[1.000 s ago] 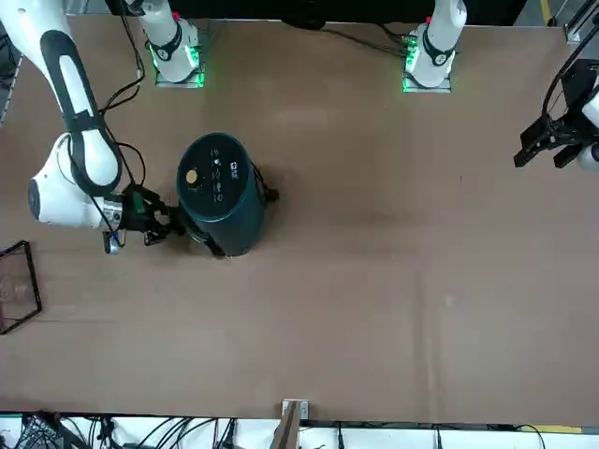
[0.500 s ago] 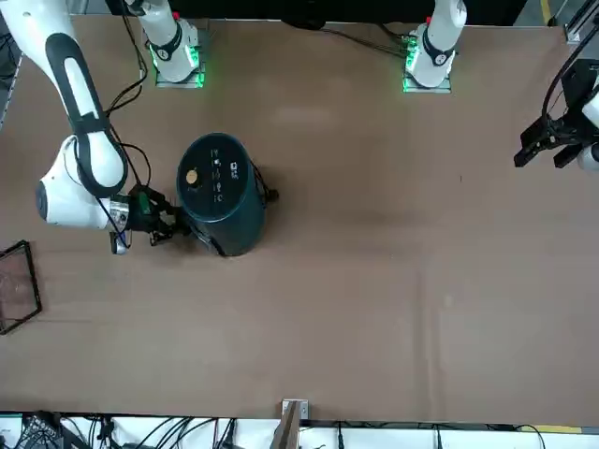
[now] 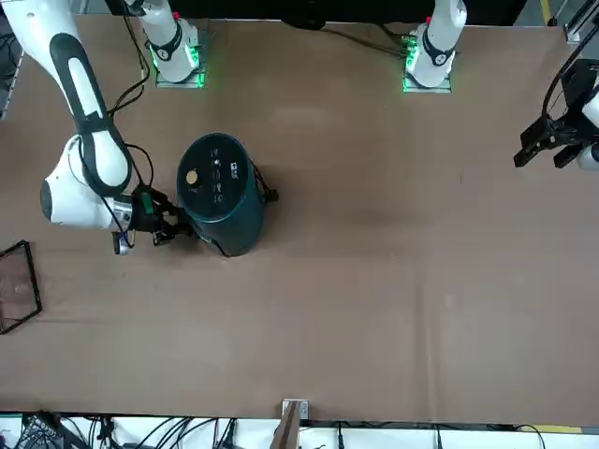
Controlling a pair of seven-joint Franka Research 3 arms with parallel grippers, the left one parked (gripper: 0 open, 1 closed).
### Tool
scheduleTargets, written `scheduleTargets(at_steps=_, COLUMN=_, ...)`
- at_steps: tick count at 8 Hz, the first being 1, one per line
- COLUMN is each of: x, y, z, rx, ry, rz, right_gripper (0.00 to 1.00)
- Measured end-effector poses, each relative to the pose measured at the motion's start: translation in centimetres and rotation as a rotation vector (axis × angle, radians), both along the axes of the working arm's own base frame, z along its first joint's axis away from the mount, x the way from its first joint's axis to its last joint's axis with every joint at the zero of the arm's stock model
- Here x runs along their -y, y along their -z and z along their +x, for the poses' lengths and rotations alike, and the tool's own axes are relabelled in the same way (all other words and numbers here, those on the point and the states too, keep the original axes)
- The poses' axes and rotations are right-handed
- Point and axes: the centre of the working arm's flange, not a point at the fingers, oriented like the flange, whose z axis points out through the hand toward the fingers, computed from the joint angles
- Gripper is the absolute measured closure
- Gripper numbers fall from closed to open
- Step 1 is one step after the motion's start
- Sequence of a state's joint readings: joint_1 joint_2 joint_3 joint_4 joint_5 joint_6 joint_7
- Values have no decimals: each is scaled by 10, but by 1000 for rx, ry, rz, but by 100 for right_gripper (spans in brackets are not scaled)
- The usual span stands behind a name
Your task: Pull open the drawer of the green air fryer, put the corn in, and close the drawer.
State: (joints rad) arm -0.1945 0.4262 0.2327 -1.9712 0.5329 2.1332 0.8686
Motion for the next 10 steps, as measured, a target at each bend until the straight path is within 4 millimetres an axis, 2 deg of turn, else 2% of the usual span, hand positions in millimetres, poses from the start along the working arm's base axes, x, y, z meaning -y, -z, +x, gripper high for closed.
scheduleTargets(at_steps=2, x=-4, y=-3, z=3, rx=20, ry=-1, rz=-3, right_gripper=42)
scheduleTargets(at_steps=4, x=-8, y=-18, z=13, rx=50, ry=-21, rz=-6, right_gripper=7)
scheduleTargets(at_steps=5, x=-8, y=-29, z=17, rx=50, ry=-43, rz=-4, right_gripper=0)
scheduleTargets(at_steps=8, x=14, y=-80, z=27, rx=50, ry=-85, rz=6, right_gripper=0)
scheduleTargets(at_steps=10, x=26, y=-118, z=29, rx=72, ry=-192, rz=-59, right_gripper=0)
